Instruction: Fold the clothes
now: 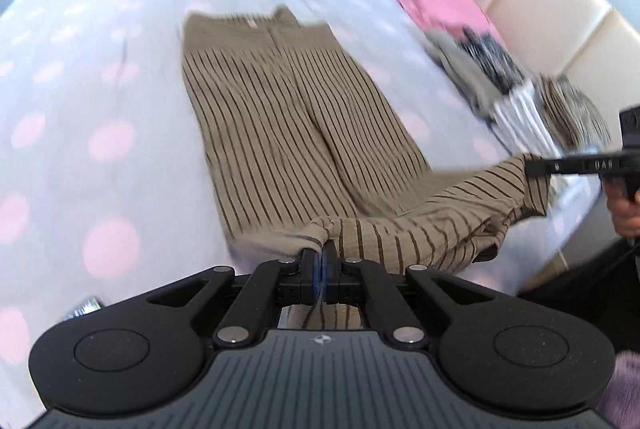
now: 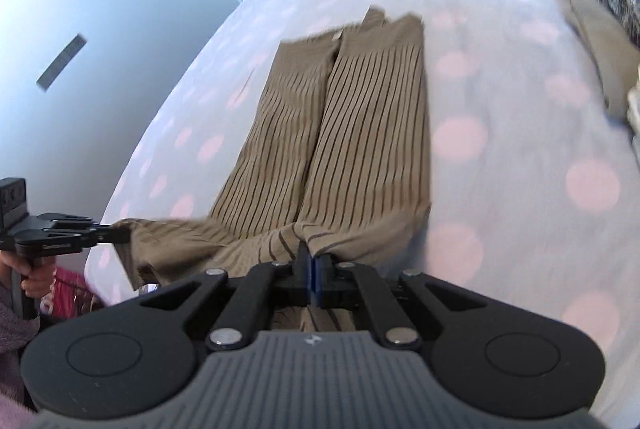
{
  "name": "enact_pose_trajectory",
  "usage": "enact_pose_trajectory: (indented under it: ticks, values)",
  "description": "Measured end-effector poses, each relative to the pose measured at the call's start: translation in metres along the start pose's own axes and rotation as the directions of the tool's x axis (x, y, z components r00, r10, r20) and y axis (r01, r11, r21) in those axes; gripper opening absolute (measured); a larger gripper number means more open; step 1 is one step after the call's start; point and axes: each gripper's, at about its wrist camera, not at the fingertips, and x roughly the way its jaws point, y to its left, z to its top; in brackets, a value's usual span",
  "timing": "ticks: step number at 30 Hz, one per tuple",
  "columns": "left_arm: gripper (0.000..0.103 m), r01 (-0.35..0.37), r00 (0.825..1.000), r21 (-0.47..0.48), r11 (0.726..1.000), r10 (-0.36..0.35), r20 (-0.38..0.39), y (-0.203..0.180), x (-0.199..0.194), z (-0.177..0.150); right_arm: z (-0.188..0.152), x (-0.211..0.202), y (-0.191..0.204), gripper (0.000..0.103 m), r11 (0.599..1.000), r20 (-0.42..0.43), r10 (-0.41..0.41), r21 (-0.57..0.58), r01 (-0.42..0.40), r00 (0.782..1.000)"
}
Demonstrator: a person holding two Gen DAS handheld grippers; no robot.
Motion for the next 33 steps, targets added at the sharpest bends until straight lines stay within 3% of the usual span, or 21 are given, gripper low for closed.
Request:
enact_pose_trajectory:
  ticks: [7,16,21,26,28,29,31,33]
  values:
    - [0.0,-0.053,0.997,0.028,0.998,0.052,0.049,0.01,0.034,0.067,0.076,0.036,-0.02,0.002,0.999,0.09,-0.05,-0.016,0.052,0.995]
    - [0.0,-0.095,0.993,-0.03,0.995,0.096,0.061,0.063,0.103,0.127,0.152,0.137,-0.052,0.002,0.991,0.11,-0.137,0.009,0.137,0.984]
    - [0.0,-0.109,0.992,-0.073,0.991,0.113,0.057,0.086,0.147,0.147,0.174,0.182,-0.074,0.002,0.985,0.095,-0.168,0.045,0.165,0.981]
    - [0.001,-0.152,0.988,-0.085,0.985,0.153,0.003,0.1,0.193,0.151,0.178,0.214,-0.092,0.002,0.981,0.036,-0.186,0.068,0.184,0.982]
    - [0.002,-0.169,0.985,-0.098,0.981,0.17,0.001,0.104,0.2,0.148,0.179,0.224,-0.098,0.007,0.979,0.015,-0.192,0.077,0.191,0.981]
    - [0.008,-0.172,0.985,-0.105,0.979,0.173,0.001,0.105,0.2,0.146,0.178,0.225,-0.099,0.008,0.978,0.01,-0.194,0.081,0.192,0.981]
    - [0.023,-0.158,0.987,-0.107,0.982,0.16,0.014,0.105,0.193,0.143,0.176,0.22,-0.099,0.019,0.979,0.015,-0.191,0.081,0.189,0.981]
    - [0.045,-0.155,0.987,-0.092,0.984,0.159,0.039,0.1,0.18,0.138,0.174,0.212,-0.098,0.028,0.98,0.027,-0.186,0.078,0.183,0.982]
